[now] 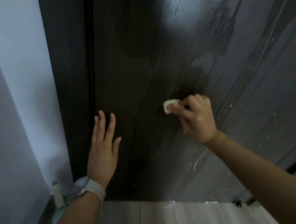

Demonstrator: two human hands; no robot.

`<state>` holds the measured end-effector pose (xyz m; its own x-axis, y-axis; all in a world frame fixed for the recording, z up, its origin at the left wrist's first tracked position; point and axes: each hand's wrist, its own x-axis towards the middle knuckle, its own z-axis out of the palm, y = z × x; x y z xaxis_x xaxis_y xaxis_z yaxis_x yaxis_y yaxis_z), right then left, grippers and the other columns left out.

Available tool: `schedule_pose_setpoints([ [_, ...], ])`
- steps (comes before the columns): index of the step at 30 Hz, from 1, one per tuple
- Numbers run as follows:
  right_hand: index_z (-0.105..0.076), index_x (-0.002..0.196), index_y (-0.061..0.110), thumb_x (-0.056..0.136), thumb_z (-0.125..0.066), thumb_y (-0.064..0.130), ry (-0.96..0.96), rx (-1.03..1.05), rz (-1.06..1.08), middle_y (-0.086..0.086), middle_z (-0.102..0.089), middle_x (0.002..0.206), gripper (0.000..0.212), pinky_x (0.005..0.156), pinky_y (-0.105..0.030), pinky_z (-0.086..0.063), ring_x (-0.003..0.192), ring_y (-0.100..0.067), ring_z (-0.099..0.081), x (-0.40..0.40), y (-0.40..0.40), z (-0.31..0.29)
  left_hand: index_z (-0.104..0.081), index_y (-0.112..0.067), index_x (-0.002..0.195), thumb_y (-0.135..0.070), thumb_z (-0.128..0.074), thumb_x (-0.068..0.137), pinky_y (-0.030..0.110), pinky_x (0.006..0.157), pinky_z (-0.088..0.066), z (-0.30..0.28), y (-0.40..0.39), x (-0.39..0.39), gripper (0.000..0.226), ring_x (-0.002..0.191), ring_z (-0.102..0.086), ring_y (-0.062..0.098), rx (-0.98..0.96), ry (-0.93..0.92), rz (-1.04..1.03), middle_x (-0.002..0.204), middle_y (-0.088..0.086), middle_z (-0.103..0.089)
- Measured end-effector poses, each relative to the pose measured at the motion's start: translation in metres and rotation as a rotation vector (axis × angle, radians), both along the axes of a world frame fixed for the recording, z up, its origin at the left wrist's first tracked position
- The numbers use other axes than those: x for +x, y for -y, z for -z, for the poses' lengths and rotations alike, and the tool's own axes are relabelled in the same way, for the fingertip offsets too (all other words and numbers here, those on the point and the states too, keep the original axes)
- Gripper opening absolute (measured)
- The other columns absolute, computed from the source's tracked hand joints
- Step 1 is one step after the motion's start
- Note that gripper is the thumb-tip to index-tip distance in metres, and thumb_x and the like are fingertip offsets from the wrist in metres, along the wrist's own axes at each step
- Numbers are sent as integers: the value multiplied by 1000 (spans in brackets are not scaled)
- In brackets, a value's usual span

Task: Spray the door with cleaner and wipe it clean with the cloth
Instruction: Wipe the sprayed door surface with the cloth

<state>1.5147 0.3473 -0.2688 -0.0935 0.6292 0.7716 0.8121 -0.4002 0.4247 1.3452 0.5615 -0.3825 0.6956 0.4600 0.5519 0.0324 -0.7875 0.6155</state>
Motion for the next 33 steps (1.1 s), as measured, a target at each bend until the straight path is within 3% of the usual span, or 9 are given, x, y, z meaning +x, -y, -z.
schedule_pose_setpoints([
  [5,-72,109,23,91,-66,22,-183,655,40,11,-49,93,19,88,-37,-38,90,-26,-57,1,-8,-79,-2,-37,150,-27,-47,99,38,115,-14,1,5,4,69,148,16,13,-9,-44,-9,159,-12,24],
  [7,-74,107,20,88,-68,19,-240,835,52,12,-44,91,19,85,-36,-39,85,-26,-57,-3,-24,-83,-2,-36,151,-27,-48,98,40,114,-18,2,5,6,70,149,15,15,8,-38,-22,159,-11,24],
  [10,-75,107,17,86,-65,7,-74,479,31,-10,-54,79,25,65,-37,-37,73,-30,-51,-15,-41,-39,-4,-34,151,-27,-46,98,38,111,-22,3,4,5,68,149,11,16,23,-31,-31,160,-10,20],
  [14,-65,111,16,86,-59,9,44,-117,-1,-7,-46,91,27,66,-39,-37,74,-26,-44,-26,-42,17,-12,-31,150,-25,-47,97,51,117,-23,-2,-1,-3,63,149,-1,19,88,-30,-61,162,-2,4],
  [18,-73,105,17,91,-61,13,-6,88,-8,-10,-53,80,19,63,-36,-32,70,-28,-49,-27,-51,-26,-30,-24,149,-17,-50,99,54,118,-14,-17,-17,-20,55,149,-11,27,168,186,-290,161,7,-13],
  [23,-73,107,18,89,-68,16,-217,552,-23,-3,-49,85,19,74,-36,-35,77,-26,-53,-34,-81,-59,-7,-31,155,-23,-54,97,60,116,-17,-3,-52,-30,75,149,-3,34,-81,129,-334,163,5,-1],
  [26,-69,112,15,86,-66,9,-97,285,-33,-10,-48,74,27,58,-36,-26,64,-27,-45,-39,-90,11,0,-34,154,-21,-58,95,54,116,-18,11,-58,-27,83,148,-4,33,-85,101,-264,163,-1,3],
  [30,-67,111,16,85,-58,16,-12,-252,1,-4,-39,91,27,65,-36,-29,74,-24,-42,-44,-82,102,-13,-30,155,-15,-62,92,45,107,-27,13,-55,-24,80,144,-13,36,-58,153,-344,162,5,-5],
  [33,-67,110,17,84,-61,15,19,-191,-15,-3,-39,88,27,63,-35,-27,71,-26,-43,-43,-83,67,-17,-26,154,-17,-64,91,40,109,-25,15,-53,-20,79,141,-20,36,-50,195,-308,159,10,-13],
])
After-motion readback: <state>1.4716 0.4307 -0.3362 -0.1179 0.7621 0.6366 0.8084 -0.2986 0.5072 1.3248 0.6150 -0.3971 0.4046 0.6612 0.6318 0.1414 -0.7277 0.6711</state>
